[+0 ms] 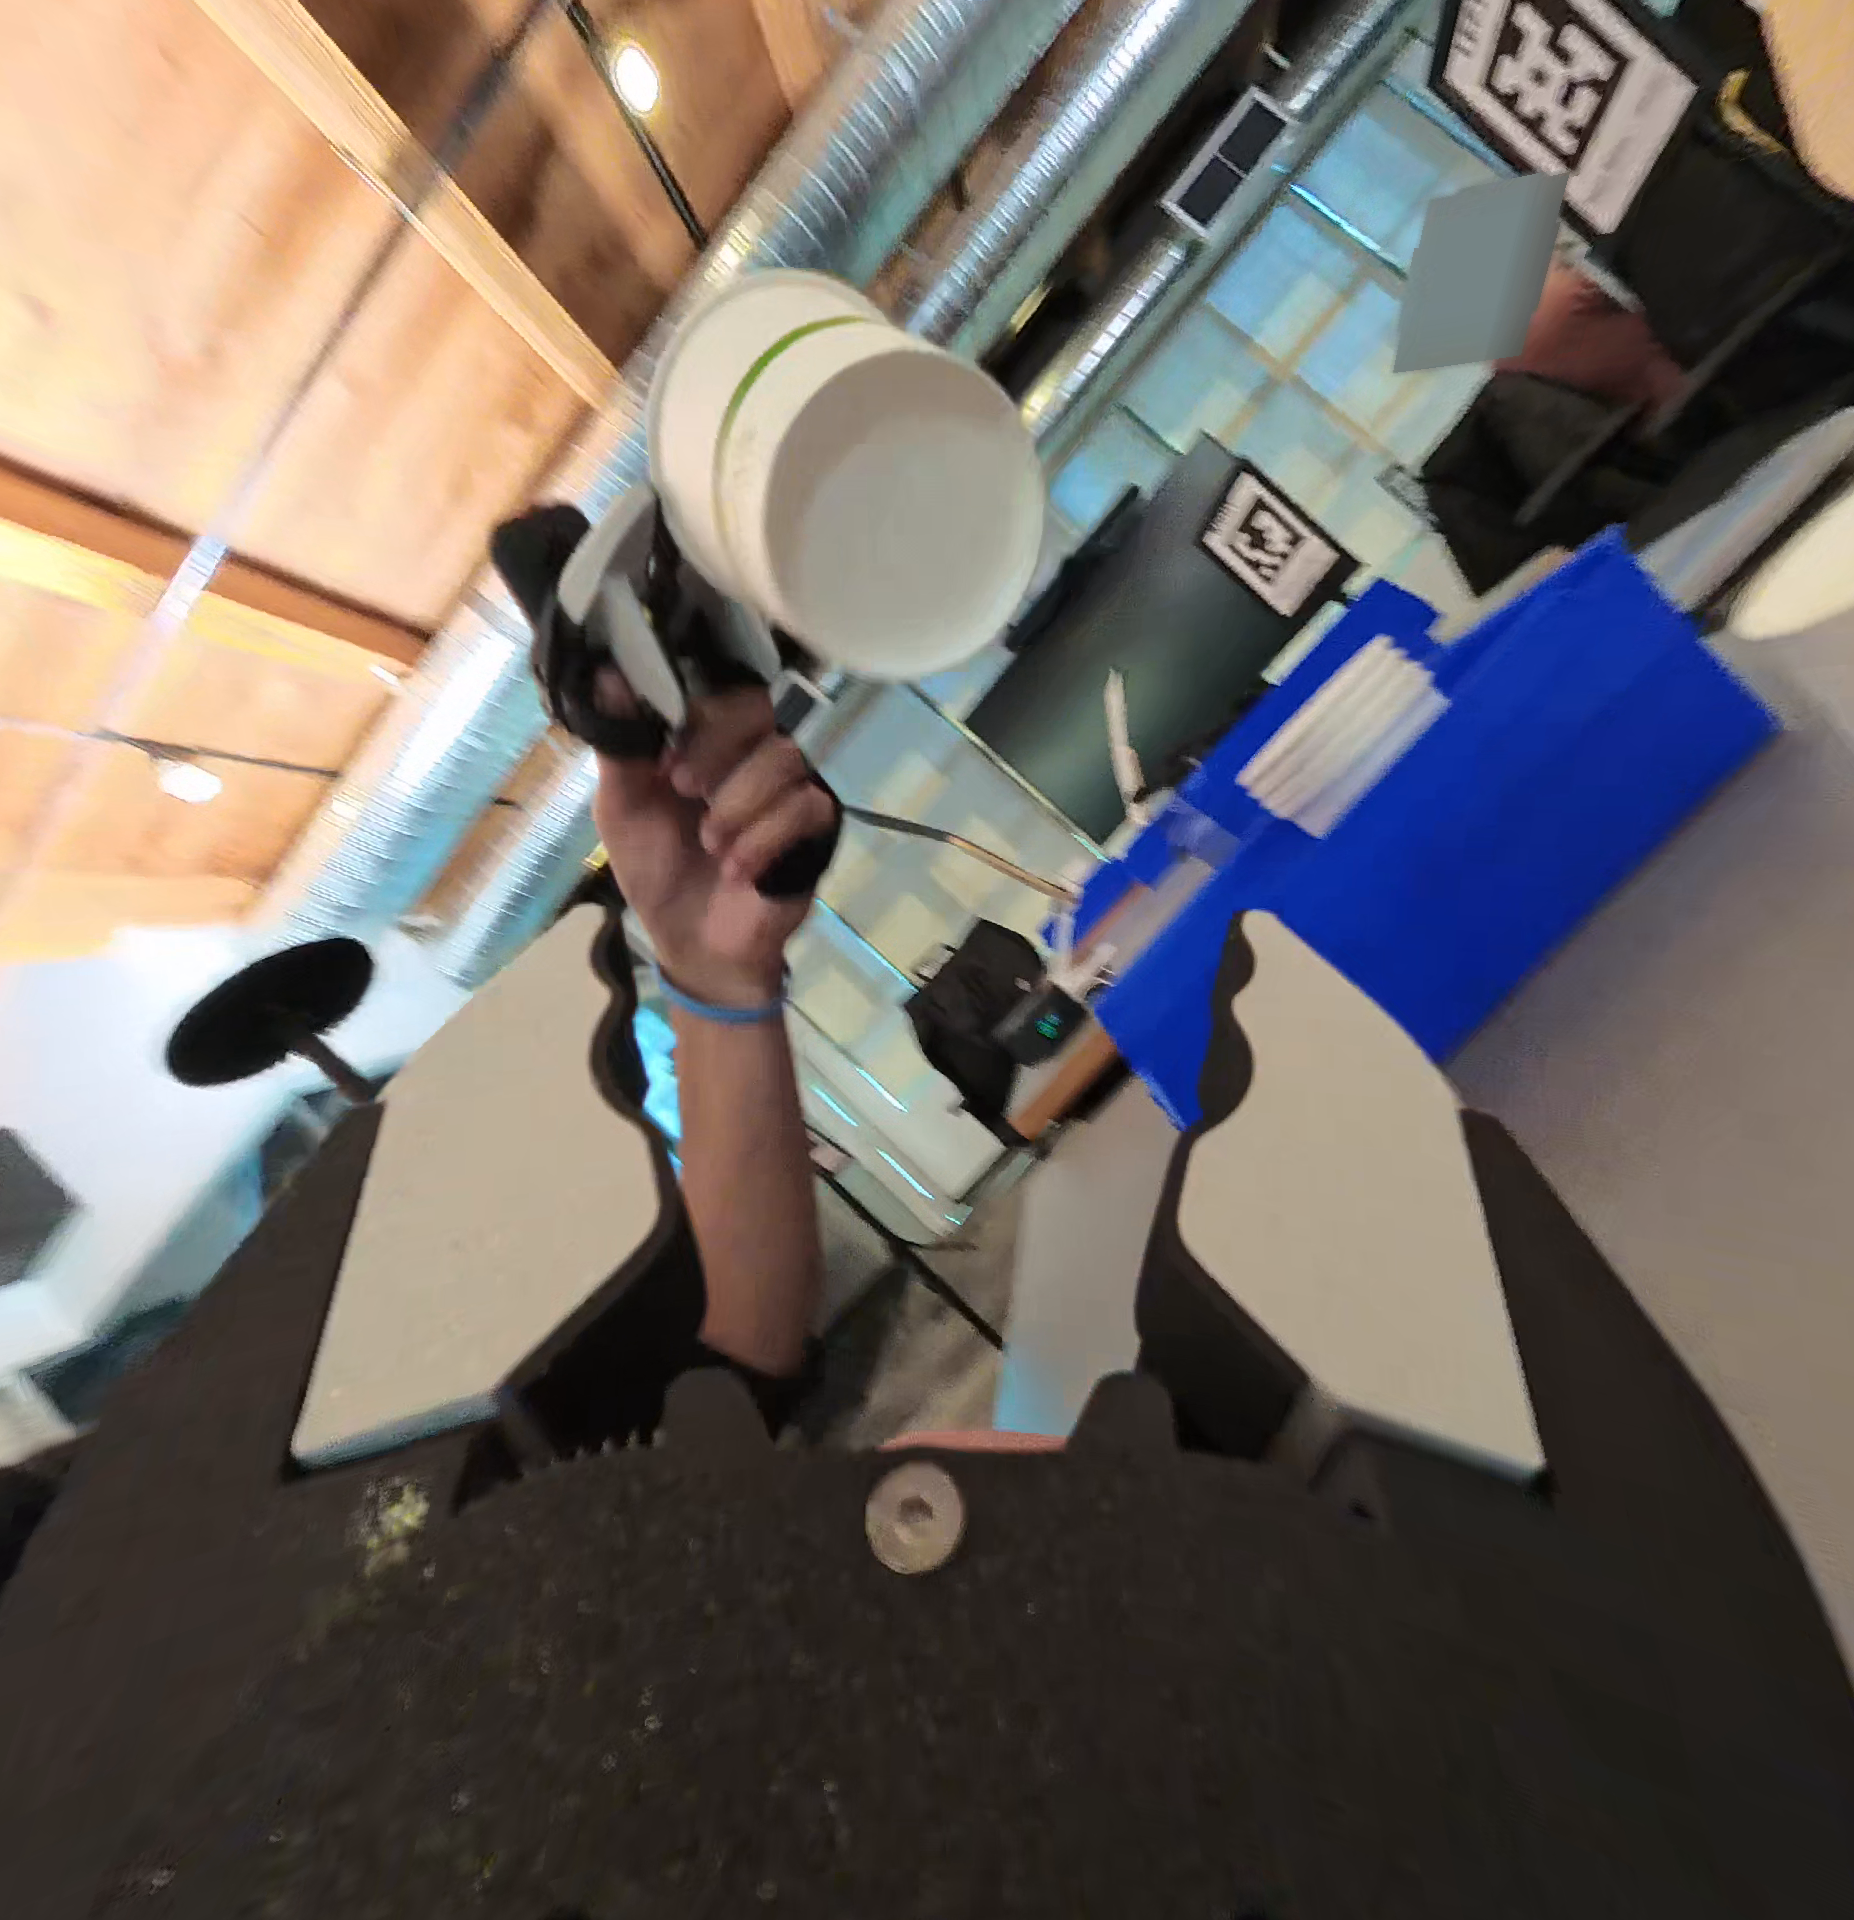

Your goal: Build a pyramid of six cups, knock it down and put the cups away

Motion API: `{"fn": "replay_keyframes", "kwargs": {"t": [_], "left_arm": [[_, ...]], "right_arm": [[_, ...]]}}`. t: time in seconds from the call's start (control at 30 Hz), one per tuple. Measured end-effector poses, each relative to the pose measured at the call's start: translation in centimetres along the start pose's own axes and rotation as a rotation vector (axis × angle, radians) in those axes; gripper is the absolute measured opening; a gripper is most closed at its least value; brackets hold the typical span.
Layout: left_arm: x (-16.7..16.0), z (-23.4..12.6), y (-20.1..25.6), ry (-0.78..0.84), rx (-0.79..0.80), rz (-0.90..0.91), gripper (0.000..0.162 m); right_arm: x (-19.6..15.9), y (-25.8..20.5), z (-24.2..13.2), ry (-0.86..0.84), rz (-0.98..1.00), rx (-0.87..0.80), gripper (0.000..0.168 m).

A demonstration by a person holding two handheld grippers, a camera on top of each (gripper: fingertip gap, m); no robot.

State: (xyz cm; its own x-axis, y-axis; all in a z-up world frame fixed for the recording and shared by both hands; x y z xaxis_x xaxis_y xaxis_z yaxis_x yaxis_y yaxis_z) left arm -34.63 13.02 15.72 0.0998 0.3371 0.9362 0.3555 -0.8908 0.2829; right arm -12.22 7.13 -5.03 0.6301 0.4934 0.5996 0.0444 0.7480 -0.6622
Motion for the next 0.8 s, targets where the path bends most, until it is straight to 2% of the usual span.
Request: {"fn": "replay_keyframes", "kwargs": {"t": [0.1,0.2,0.3,0.33,0.43,0.5,0.57,0.67,0.73,0.8], "left_arm": [[-1.6,2.9,3.0,0.029,-0.111,-0.042,0.002],[-3.9,5.3,4.6,0.031,-0.184,-0.092,0.002],[-6.5,6.9,4.9,0.027,-0.243,-0.156,0.003],[-7.3,6.9,4.7,0.049,-0.248,-0.180,0.003],[-9.3,7.0,4.1,-0.008,-0.267,-0.214,0.004],[-10.2,6.8,3.7,-0.058,-0.215,-0.180,0.035],[-10.3,6.0,3.7,-0.104,-0.100,-0.043,0.062],[-10.0,5.3,5.2,-0.226,0.157,0.338,0.090],[-9.9,6.0,6.8,-0.374,0.238,0.549,0.099],[-10.2,7.3,8.5,-0.508,0.243,0.706,0.099]], "right_arm": [[0.9,-1.0,0.2,0.089,0.007,0.066,0.112],[1.5,-2.3,-0.3,0.094,-0.059,0.096,0.114],[2.7,-2.8,-1.7,0.113,-0.148,0.011,0.100],[3.1,-2.6,-2.4,0.099,-0.173,-0.031,0.083],[3.5,-2.1,-3.6,-0.024,-0.185,-0.083,0.081],[3.5,-2.0,-4.1,-0.060,-0.240,-0.139,0.081],[3.4,-1.8,-4.2,-0.100,-0.262,-0.178,0.081],[3.5,-1.8,-4.3,-0.128,-0.301,-0.222,0.081],[3.5,-1.7,-4.2,-0.143,-0.315,-0.244,0.081],[3.4,-1.7,-4.1,-0.161,-0.316,-0.261,0.081]]}}
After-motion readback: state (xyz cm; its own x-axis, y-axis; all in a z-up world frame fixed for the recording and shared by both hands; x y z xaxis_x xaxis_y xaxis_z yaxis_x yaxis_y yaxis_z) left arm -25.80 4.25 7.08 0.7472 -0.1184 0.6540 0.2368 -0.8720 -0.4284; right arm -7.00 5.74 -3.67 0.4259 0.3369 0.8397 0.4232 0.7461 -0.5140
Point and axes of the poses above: each gripper's, where its closed fingertips meet, z out along the fingers, x out of its top, y = z × x across the jaws, the point moved 9 cm from there along -z, back along the fingers, and after that the axes turned 7 degrees about -z, right-handed, at the moved point
